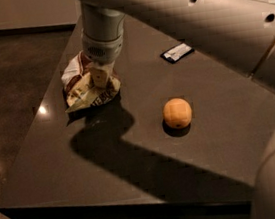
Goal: Move brown chip bag near rxbar blueberry
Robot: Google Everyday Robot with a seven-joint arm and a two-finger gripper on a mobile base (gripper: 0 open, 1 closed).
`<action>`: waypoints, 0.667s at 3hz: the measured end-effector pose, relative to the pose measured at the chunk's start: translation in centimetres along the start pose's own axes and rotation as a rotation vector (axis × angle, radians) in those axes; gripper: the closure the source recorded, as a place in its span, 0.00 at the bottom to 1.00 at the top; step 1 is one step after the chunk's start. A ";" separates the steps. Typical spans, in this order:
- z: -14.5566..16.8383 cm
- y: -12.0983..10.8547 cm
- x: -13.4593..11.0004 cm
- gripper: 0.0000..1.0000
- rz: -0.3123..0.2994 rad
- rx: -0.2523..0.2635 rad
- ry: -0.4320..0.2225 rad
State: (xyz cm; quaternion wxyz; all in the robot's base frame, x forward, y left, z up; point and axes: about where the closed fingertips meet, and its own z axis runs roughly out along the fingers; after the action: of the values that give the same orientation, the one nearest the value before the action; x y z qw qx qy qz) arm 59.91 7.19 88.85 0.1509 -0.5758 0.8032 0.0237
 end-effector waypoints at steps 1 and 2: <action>-0.9 -4.2 2.2 1.00 -0.039 -0.010 -0.010; -2.0 -7.3 4.8 1.00 -0.071 -0.017 -0.019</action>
Offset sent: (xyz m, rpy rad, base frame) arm 0.0726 -0.1228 0.0303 0.0071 -0.0105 0.1200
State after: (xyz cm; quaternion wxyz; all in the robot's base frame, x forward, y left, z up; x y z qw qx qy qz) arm 64.92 -0.07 90.46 0.1543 -0.6050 0.7805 0.0305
